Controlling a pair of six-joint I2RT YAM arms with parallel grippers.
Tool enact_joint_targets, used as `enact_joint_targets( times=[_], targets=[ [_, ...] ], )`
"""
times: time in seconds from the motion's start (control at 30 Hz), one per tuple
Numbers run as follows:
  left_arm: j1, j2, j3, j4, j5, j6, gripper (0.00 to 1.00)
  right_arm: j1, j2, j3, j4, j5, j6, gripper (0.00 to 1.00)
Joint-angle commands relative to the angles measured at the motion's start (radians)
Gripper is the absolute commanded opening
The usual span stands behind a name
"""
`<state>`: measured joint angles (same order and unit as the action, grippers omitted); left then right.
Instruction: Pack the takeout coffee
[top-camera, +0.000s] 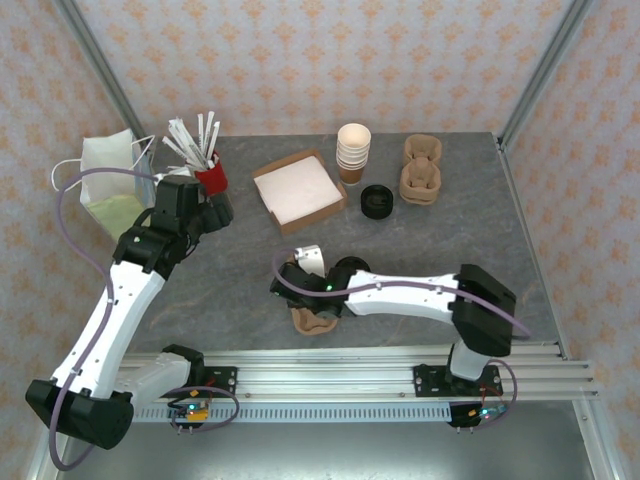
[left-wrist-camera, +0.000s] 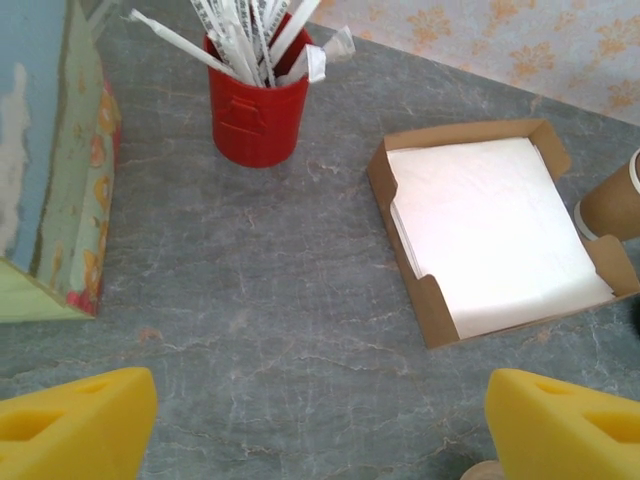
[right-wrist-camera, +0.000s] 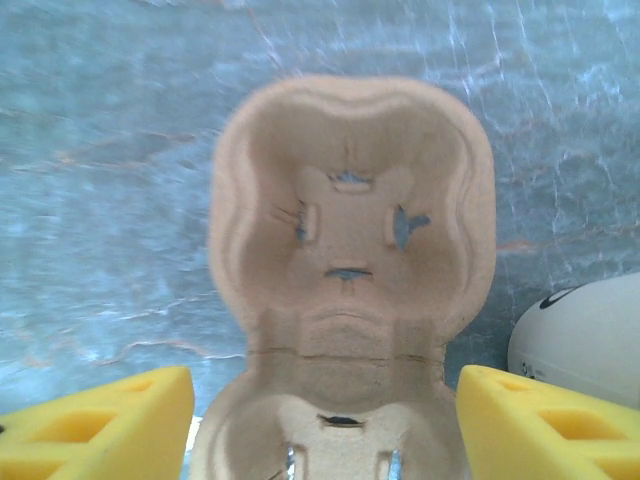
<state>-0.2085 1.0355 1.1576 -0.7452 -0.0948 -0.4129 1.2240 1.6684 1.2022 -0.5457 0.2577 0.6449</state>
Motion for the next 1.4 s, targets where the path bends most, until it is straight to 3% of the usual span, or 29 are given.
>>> enact_joint_targets(
  times=[0.0,0.1,0.37,0.47,0.63,1.0,1.37],
  targets=[
    [0.009,-0.013,0.082,-0.054,-0.096,0.043,0.86,0.002,-0.074,0.051,0.026,-0.021,-0.099,0.73],
    [0.02,0.005,0.145,-0.096,-0.117,0.046,0.86,0.0,-0.117,0.081,0.035,-0.041,-0.176,0.74],
    [-0.007,-0.022,0.019,-0.049,0.153,-0.02,0.79,-0.099,-0.323,-0.018,0.017,-0.177,-0.313,0.78],
    [-0.067,-0.024,-0.033,-0.054,0.22,-0.02,0.77,-0.11,-0.376,-0.01,-0.107,-0.093,-0.353,0.83],
    [-0.124,-0.05,-0.098,-0.048,0.193,-0.044,0.77,-0.123,-0.365,-0.003,-0.317,0.09,-0.375,0.99],
    [-0.124,-0.048,-0.098,-0.036,0.176,-0.026,0.77,-0.123,-0.175,0.034,-0.349,0.149,-0.424,0.99],
    [-0.124,-0.033,-0.088,-0.033,0.172,-0.014,0.78,-0.139,-0.094,0.051,-0.383,0.188,-0.456,0.99]
  ],
)
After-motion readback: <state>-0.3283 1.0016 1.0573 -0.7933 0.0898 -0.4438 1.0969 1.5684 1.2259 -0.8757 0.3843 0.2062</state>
